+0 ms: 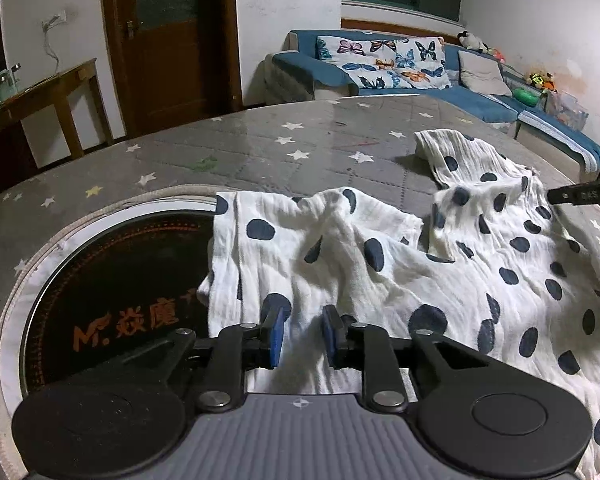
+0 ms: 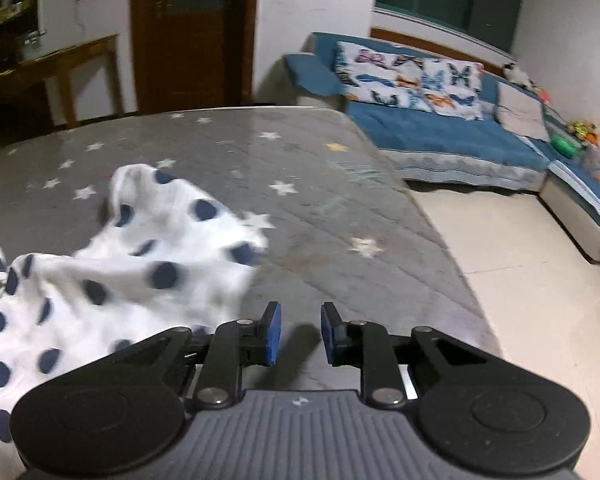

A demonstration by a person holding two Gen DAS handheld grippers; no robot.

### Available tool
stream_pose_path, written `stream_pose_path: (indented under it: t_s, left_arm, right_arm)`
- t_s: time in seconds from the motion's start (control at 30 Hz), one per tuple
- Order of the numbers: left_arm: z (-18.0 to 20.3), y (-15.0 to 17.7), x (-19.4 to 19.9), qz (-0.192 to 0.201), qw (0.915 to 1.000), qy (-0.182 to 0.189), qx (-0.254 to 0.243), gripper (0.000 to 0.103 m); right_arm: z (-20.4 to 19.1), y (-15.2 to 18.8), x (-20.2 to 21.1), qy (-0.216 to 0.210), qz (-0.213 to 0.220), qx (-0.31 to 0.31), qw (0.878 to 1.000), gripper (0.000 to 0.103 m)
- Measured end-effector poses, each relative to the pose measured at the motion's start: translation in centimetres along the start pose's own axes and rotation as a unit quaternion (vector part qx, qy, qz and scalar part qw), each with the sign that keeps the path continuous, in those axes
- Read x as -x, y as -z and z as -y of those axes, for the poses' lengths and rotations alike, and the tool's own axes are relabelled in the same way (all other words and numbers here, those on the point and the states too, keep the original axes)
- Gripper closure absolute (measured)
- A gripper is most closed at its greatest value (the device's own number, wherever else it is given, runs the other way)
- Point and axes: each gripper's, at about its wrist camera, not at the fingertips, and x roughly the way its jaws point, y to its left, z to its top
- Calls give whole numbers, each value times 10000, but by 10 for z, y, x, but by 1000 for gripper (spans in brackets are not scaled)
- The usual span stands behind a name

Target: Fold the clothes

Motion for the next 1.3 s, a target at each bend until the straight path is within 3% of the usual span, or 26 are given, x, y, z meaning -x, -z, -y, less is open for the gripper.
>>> stream_pose_path:
  t_s: [0.1,0.3,0.37,0.47,0.73,0.8,0.87,0.97,1.17,1.23,1.3]
  left_arm:
    - [-1,-4,4,40,10000,-27,-6,79]
    - [-7,-25,6,267,9994,-237,29,79]
    - [-11,-35,0,310,9987,-397,34,69]
    - [-19,-49,-12,363,9973,-634,7,57]
    - [-44,-69,-52,193,9978,-563,303,56]
    - [-49,-69,-60,100,9985,-419,352,57]
    - [-53,-67,-65,11,9989,-252,393,85]
    - [-54,-64,-67,-12,9991,-117,398,96]
    - [-55,-67,-54,206,9984,100,520,99]
    - [-56,-67,-47,295,9978,172,575,99]
    - [-57,-67,-39,397,9969,242,635,99]
  right_arm:
    - [4,-1,10,120,152,-125,9997,82]
    - [-20,-6,22,-508,402,156,9978,74]
    - [-33,-7,26,-806,440,263,9954,74]
    - [-56,-11,30,-1342,434,498,9887,74]
    - [-130,-31,27,-2695,236,1197,9552,74]
    - [-146,-33,22,-2904,142,1311,9478,74]
    - [-159,-34,15,-3038,34,1393,9425,74]
    - [-170,-34,4,-3127,-119,1471,9383,74]
    - [-177,-31,-9,-3097,-277,1456,9392,75]
    - [-177,-31,-9,-3088,-274,1443,9397,92]
    - [-177,-31,-3,-3078,-141,1453,9402,96]
